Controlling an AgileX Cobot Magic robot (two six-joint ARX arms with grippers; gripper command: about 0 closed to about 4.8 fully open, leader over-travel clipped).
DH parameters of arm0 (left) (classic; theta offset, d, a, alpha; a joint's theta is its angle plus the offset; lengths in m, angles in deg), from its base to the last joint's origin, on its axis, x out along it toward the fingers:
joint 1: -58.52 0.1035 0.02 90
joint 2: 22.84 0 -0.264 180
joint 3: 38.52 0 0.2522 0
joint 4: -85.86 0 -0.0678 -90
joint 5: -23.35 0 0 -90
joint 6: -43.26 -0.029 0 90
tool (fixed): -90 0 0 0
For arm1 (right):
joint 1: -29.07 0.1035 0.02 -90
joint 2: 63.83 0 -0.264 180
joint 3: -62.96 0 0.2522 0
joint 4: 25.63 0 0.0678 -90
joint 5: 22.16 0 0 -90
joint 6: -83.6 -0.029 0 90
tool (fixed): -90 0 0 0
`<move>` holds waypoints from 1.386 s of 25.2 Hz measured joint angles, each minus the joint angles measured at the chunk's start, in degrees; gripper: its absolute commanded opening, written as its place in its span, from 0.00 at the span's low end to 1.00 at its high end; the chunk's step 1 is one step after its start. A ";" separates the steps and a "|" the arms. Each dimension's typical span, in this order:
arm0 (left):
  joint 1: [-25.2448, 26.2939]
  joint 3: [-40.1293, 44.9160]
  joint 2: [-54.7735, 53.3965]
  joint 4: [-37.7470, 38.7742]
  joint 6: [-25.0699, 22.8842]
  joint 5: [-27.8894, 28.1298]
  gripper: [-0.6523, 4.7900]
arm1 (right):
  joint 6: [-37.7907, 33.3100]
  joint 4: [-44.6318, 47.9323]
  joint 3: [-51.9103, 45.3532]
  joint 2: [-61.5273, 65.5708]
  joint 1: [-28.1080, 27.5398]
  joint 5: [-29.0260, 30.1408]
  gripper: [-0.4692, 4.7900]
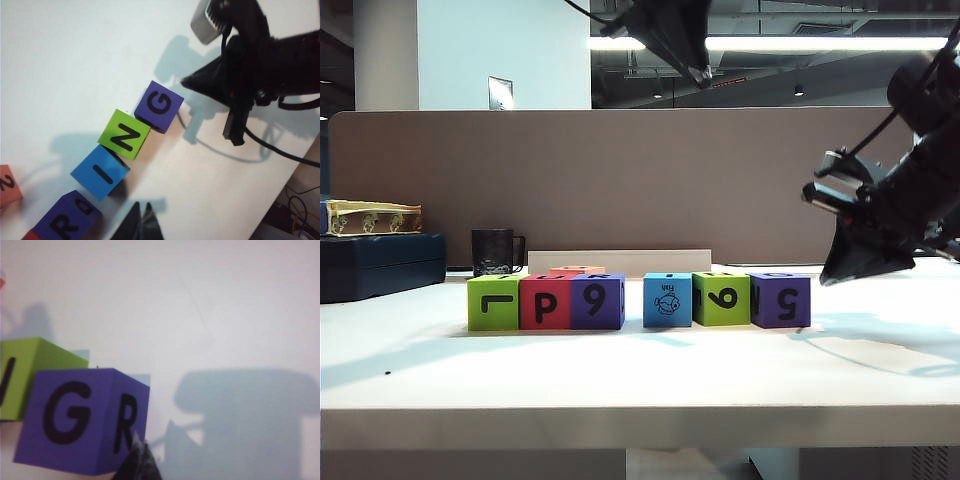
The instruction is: Select the appropriate blocks from the scattered letter blocks on the table and arrange them in a row to spell out "TURING".
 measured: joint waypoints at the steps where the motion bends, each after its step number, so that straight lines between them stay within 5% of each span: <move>1: 0.24 -0.02 0.46 0.00 0.11 0.07 0.11 | 0.00 0.04 0.00 0.46 0.00 0.02 0.09; 25: 0.59 -0.11 2.29 0.00 0.17 0.09 0.11 | -0.42 4.35 3.65 6.86 5.38 3.19 0.09; 30: 0.63 0.00 2.32 0.00 0.17 0.09 0.11 | -0.13 4.94 4.04 6.95 5.42 -1.53 0.09; 35: 0.92 -0.02 2.54 0.00 0.17 0.11 0.11 | 0.04 -3.82 9.03 6.43 5.40 -2.86 0.09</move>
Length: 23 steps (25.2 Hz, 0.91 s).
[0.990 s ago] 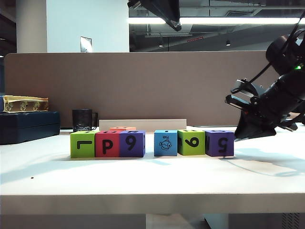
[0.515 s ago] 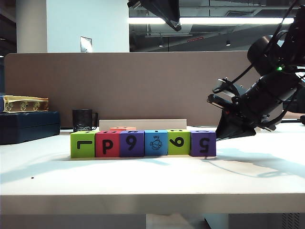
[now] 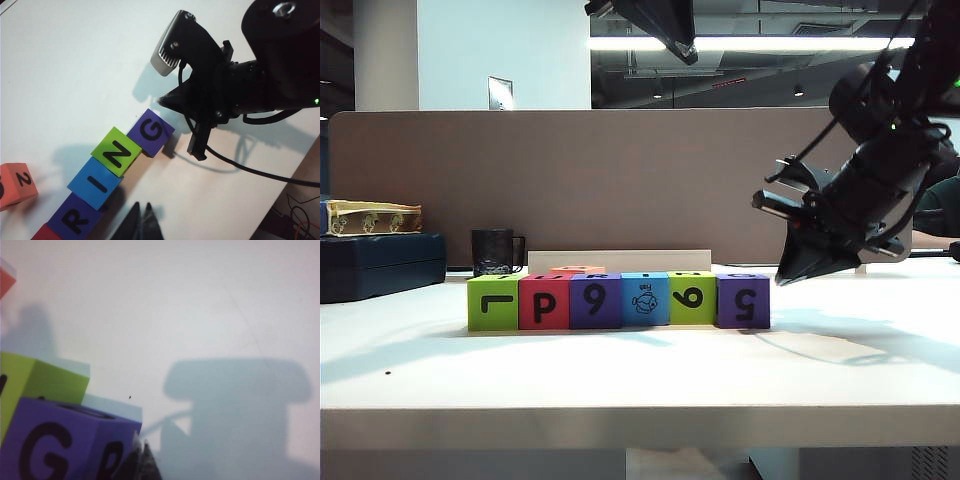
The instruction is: Select the appropriate blocks from the scattered letter blocks on the table and arrange them in a row to spell out "TURING".
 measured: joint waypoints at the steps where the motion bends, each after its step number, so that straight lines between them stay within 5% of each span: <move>1: 0.02 0.00 0.04 0.00 0.00 0.02 0.11 | -0.02 -1.90 0.79 -0.24 0.00 0.00 0.09; 7: 0.57 0.00 0.13 0.00 -0.13 -0.02 0.11 | 0.24 -16.06 6.95 -1.05 0.00 0.46 0.09; 11: 0.98 0.00 0.13 0.00 -0.20 0.02 0.11 | 0.28 -23.45 9.05 -1.09 0.09 6.19 0.09; 23: 3.61 0.02 0.11 0.00 0.44 5.46 0.11 | 0.31 -27.39 9.03 -1.11 4.02 7.82 0.09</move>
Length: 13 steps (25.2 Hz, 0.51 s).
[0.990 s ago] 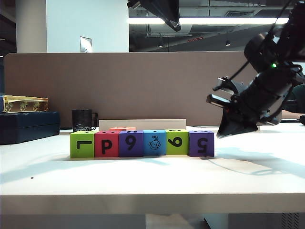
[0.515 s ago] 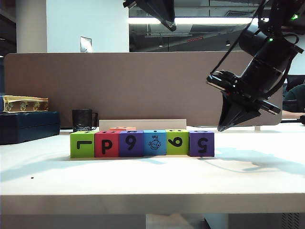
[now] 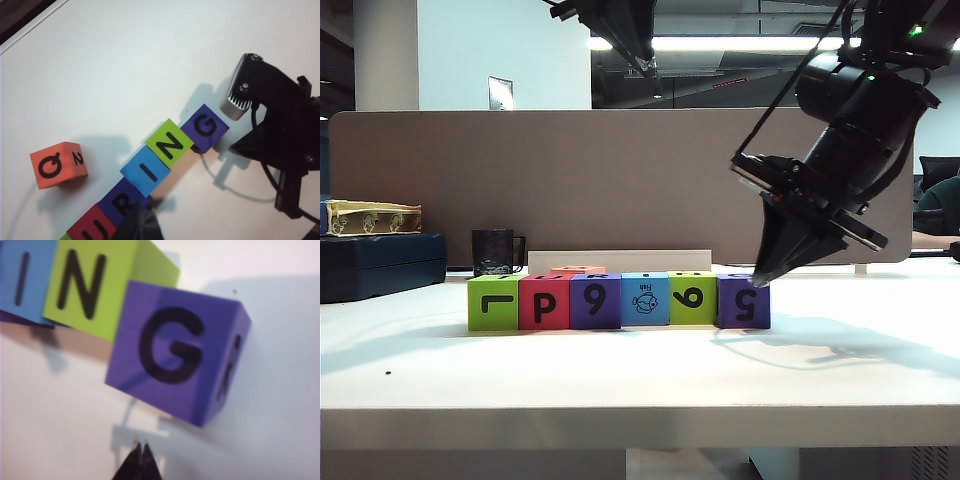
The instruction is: Select the appropriate blocks from the scattered letter blocks on the table and arrange them in a row to spell out "TURING".
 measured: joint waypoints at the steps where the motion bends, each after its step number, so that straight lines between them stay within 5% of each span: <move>1: 0.00 0.00 0.00 0.00 0.09 0.00 0.11 | 0.59 0.92 0.00 0.00 0.31 -0.07 0.09; 13: -0.13 0.00 0.00 0.00 0.61 0.02 0.11 | 1.44 5.57 -0.04 4.28 0.98 -2.38 0.09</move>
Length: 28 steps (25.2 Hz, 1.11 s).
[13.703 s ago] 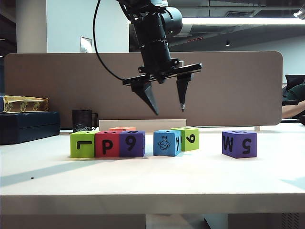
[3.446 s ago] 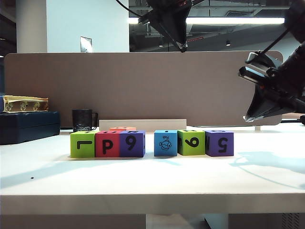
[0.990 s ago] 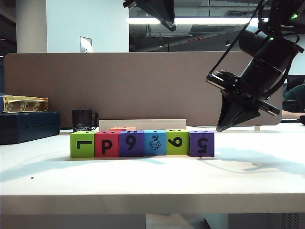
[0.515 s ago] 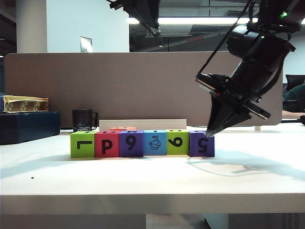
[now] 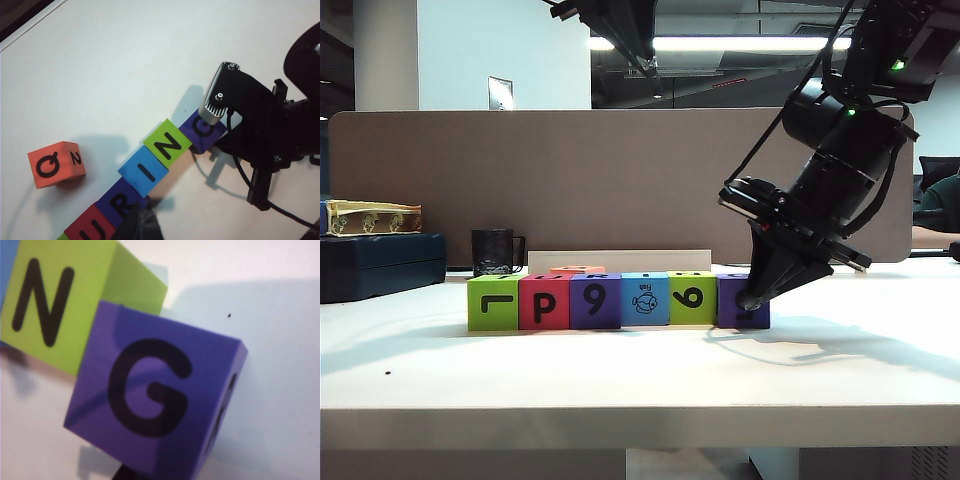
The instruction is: Select the appropriate blocks from the scattered letter blocks on the table and arrange them in a row to spell out "TURING".
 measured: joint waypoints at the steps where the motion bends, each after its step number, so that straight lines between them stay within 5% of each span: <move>1: 0.00 0.00 0.00 0.00 0.00 0.00 0.11 | -0.02 0.28 -0.04 0.00 0.00 0.00 0.09; 28: 0.04 0.00 0.00 0.00 -0.13 0.00 0.11 | 0.00 2.60 -0.02 0.24 0.00 2.27 0.09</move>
